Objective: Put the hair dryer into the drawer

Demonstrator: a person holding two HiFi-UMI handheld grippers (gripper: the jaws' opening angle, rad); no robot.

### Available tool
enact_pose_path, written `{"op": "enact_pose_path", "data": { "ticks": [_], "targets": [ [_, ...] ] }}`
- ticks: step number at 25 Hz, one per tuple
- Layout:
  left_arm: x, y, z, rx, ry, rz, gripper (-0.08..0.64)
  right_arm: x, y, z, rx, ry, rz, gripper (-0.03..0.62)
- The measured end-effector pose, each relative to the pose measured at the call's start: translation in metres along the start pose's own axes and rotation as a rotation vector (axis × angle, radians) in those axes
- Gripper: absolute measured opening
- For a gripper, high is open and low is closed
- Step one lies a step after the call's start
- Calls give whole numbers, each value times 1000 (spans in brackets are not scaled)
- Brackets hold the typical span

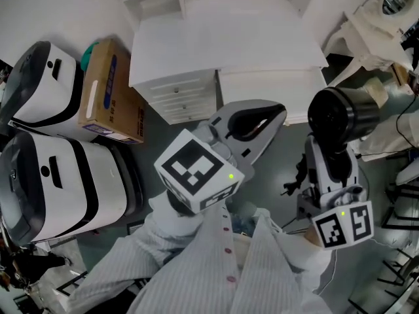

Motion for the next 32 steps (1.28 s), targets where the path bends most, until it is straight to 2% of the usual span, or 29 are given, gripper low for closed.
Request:
{"op": "enact_pose_path", "data": {
  "ticks": [9,17,25,32],
  "targets": [
    [48,-6,12,24,-5,-37,9,-7,-5,49,37,-22,7,215],
    [98,-6,38,30,50,-50,9,-38,-1,103,56,-3,13,215],
    [153,-3,96,16,125,-56,9,-89,8,176,87,81,-5,215],
    [204,14,150,-4,229,-55,9,-136,29,246,121,195,-27,215]
  ]
}}
Point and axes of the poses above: the fingertips, and each gripper's own axes: z forward along the fingers, x to its left, y out of its top, the point moved 5 cm from there along -z, backward along the fingers, and after that the axes turned 13 degrees about -y, right-handed, at the moved point
